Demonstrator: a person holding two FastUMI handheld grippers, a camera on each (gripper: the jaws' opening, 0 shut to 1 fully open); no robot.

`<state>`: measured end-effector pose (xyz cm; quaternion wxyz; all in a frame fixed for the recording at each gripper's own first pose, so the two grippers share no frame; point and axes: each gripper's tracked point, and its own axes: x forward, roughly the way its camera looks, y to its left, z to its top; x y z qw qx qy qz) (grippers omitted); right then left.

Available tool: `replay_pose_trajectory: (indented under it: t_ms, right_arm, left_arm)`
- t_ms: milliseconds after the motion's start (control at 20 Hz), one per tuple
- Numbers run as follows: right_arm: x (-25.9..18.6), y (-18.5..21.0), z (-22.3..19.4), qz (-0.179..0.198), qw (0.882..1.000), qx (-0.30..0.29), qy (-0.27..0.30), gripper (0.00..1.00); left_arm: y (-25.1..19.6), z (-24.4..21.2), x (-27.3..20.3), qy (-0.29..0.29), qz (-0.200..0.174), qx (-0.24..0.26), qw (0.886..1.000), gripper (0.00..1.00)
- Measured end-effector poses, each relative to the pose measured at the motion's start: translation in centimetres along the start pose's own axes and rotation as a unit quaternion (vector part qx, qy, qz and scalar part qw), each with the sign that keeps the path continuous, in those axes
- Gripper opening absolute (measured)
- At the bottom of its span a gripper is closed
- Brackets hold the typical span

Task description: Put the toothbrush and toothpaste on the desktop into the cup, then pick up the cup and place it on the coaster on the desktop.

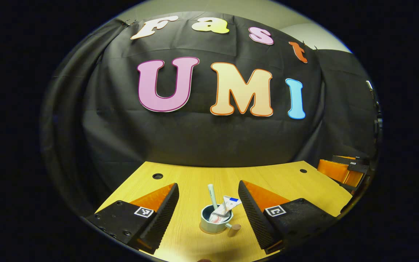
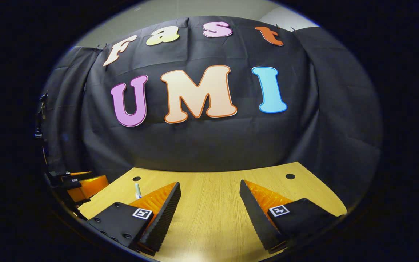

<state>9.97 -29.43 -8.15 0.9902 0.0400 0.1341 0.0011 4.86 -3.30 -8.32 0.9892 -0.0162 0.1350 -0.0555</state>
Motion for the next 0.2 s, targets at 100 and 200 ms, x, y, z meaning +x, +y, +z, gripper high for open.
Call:
replay_pose_trajectory:
  t_ms: [100,200]
  right_arm:
    - [0.0,0.1,0.4,0.003,1.000,0.004,-0.005,1.00]
    - [-0.1,0.6,1.3,0.001,1.000,0.004,-0.010,1.00]
  left_arm:
    - [0.2,0.4,-0.1,-0.005,0.001,0.001,1.000,0.95]
    - [0.5,0.8,-0.4,-0.011,0.004,-0.001,1.000,0.94]
